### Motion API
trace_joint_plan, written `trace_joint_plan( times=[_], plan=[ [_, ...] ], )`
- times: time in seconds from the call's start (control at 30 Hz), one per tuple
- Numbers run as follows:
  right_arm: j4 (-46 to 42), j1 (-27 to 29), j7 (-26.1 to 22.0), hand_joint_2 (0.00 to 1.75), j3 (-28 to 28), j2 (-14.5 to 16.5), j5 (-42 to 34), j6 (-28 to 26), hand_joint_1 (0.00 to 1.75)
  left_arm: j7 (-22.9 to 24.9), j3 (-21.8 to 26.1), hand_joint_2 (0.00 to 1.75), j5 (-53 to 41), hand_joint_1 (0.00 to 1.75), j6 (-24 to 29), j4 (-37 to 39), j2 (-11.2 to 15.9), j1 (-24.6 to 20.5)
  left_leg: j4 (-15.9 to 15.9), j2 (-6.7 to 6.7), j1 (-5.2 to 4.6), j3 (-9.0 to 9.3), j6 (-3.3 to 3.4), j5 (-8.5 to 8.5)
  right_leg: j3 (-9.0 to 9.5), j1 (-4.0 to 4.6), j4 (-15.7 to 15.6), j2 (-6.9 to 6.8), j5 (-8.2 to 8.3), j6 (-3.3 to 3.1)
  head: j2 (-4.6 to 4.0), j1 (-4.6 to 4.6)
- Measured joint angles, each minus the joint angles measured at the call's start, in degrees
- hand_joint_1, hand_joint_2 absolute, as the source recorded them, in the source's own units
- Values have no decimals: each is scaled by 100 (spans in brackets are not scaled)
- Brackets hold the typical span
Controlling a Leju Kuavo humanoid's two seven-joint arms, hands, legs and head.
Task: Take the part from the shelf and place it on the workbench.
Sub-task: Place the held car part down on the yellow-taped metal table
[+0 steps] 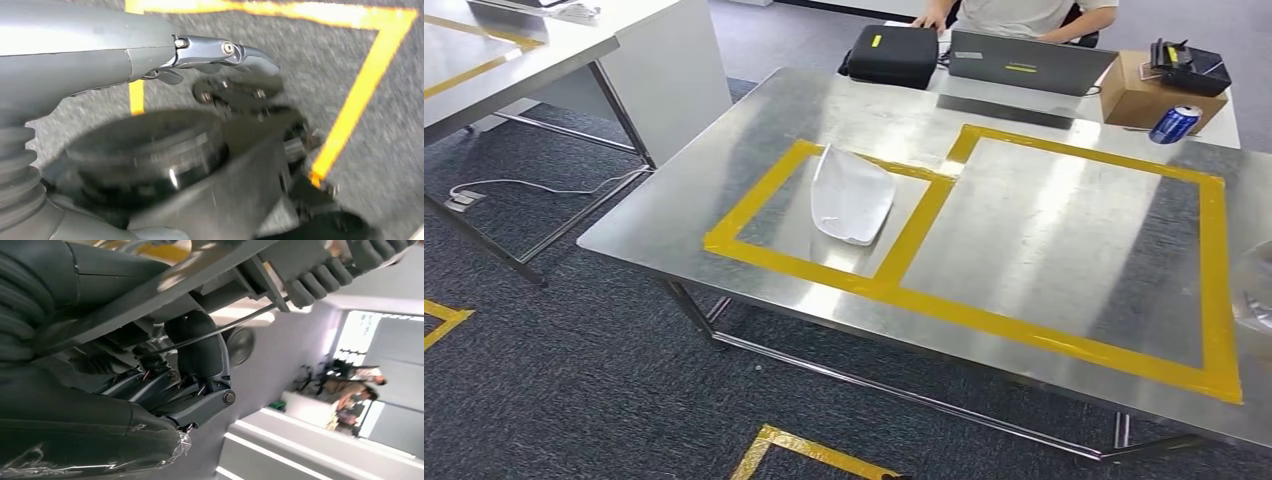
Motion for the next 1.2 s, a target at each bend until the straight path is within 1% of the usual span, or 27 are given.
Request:
trace_joint_plan(
  times=[0.03,0.07,0.1,0.13,0.17,0.2,0.23,0.27,0.3,0.33,0.37,0.4,0.43,0.47,0.53,0.57,0.63,0.7,0.77,0.83,0.87,0.97,1.07,1.13,1.2],
  plan=[
    [4,-6,-69,175,-19,-39,292,98,175,4,-1,175,-14,0,41,0,20,0,3,3,0,-21,-9,22,183,-1,-107,-1,44,-2,0,0],
    [9,-5,-144,175,-23,-81,551,184,175,9,-2,175,-22,0,56,0,38,-3,5,6,1,-33,-23,39,484,-4,-445,-4,129,-5,0,0],
    [18,-7,-217,175,-21,-120,753,240,175,13,-2,175,-23,0,59,0,54,-10,7,8,-1,-37,-43,54,809,-5,-874,-6,150,-6,0,-1],
    [26,-15,-297,175,-16,-150,922,264,175,17,-3,175,-26,0,60,0,68,-20,9,11,-7,-45,-66,66,1076,2,-1232,-2,174,-21,0,-5],
    [32,-21,-415,175,-10,-173,1133,255,175,19,-3,175,-34,0,60,0,82,-31,13,13,-13,-51,-93,77,1247,11,-1481,1,155,-43,0,-6],
    [40,-24,-603,175,20,-192,1486,208,175,23,-3,175,-52,0,60,0,94,-43,14,15,-17,-58,-123,89,1299,26,-1573,6,115,-76,0,-11],
    [50,-17,-834,175,89,-212,1959,117,175,27,-6,175,-81,0,56,0,107,-51,15,16,-20,-65,-136,91,1298,35,-1580,12,137,-105,0,-14],
    [84,-3,-1076,175,223,-240,2503,-55,175,24,-13,175,-116,0,35,0,122,-57,14,20,-20,-70,-102,102,1288,36,-1597,15,137,-116,0,-14],
    [168,10,-1272,175,456,-286,3051,-318,175,11,-27,175,-158,0,-6,0,139,-64,6,28,-21,-74,-50,111,1278,38,-1606,24,155,-126,0,-21],
    [319,14,-1362,175,803,-364,3528,-669,175,-8,-51,175,-201,0,-62,0,156,-74,-3,37,-22,-77,7,115,1269,40,-1613,41,172,-131,0,-23],
    [530,6,-1346,175,1244,-483,3959,-1062,175,-26,-79,175,-241,0,-121,0,169,-95,-16,51,-18,-80,52,126,1257,51,-1613,62,185,-146,0,-28],
    [804,-15,-1207,175,1779,-642,4372,-1439,175,-38,-110,175,-280,0,-169,0,178,-127,-27,63,-11,-80,44,134,1245,62,-1613,84,199,-169,0,-27],
    [1113,-61,-990,175,2359,-837,4784,-1744,175,-40,-140,175,-312,0,-199,0,181,-165,-40,75,-2,-82,12,145,1233,72,-1613,103,212,-192,0,-26],
    [1465,-150,-733,175,2975,-1053,5217,-1958,175,-35,-169,175,-336,0,-217,0,185,-206,-52,85,9,-87,-35,165,1218,81,-1613,115,227,-213,0,-25],
    [2374,-539,-318,175,4253,-1419,6126,-2294,175,17,-222,175,-341,0,-238,0,201,-278,-73,91,26,-116,-145,220,1179,94,-1610,124,267,-245,0,-22],
    [2902,-829,-194,175,4860,-1525,6559,-2474,175,75,-242,175,-325,0,-240,0,212,-308,-79,91,32,-139,-188,257,1151,98,-1609,124,292,-254,0,-21],
    [3977,-1468,-68,175,5897,-1577,7290,-2894,175,262,-262,175,-273,0,-219,0,237,-347,-82,90,37,-200,-233,325,1090,101,-1607,121,342,-263,0,-22],
    [4966,-2102,9,175,6728,-1522,7823,-3253,175,486,-274,175,-226,0,-188,0,262,-369,-83,91,40,-256,-254,374,1030,104,-1604,125,385,-274,0,-23],
    [5804,-2704,38,175,7395,-1394,8173,-3501,175,650,-285,175,-197,0,-163,0,286,-396,-83,92,43,-290,-272,406,985,108,-1603,132,417,-278,0,-25],
    [6412,-3145,-92,175,7944,-1228,8493,-3744,175,683,-288,175,-163,0,-117,0,303,-422,-83,87,45,-317,-277,433,962,111,-1601,120,433,-278,0,-23],
    [6639,-3312,-256,175,8204,-1130,8651,-3892,175,659,-287,175,-143,0,-93,0,310,-426,-83,83,46,-332,-278,444,953,112,-1600,111,438,-279,0,-22],
    [7053,-3718,-854,175,8887,-738,8825,-4150,175,538,-287,175,-117,0,-57,0,347,-424,-83,83,49,-356,-294,464,923,115,-1597,113,459,-286,0,-22],
    [7270,-3964,-1040,175,9377,-338,8832,-4149,175,473,-287,175,-122,0,-65,0,393,-443,-83,69,51,-372,-298,478,911,117,-1597,90,466,-288,0,-25],
    [7349,-4082,-1182,175,9605,-132,8846,-4144,175,395,-290,175,-157,0,-110,0,411,-433,-83,42,53,-392,-305,492,907,119,-1597,54,465,-288,0,-22],
    [7402,-4224,-1290,175,9822,109,8867,-4121,175,245,-309,175,-226,0,-189,0,420,-414,-83,31,54,-409,-313,502,893,119,-1597,47,474,-292,0,-21]
  ],
)
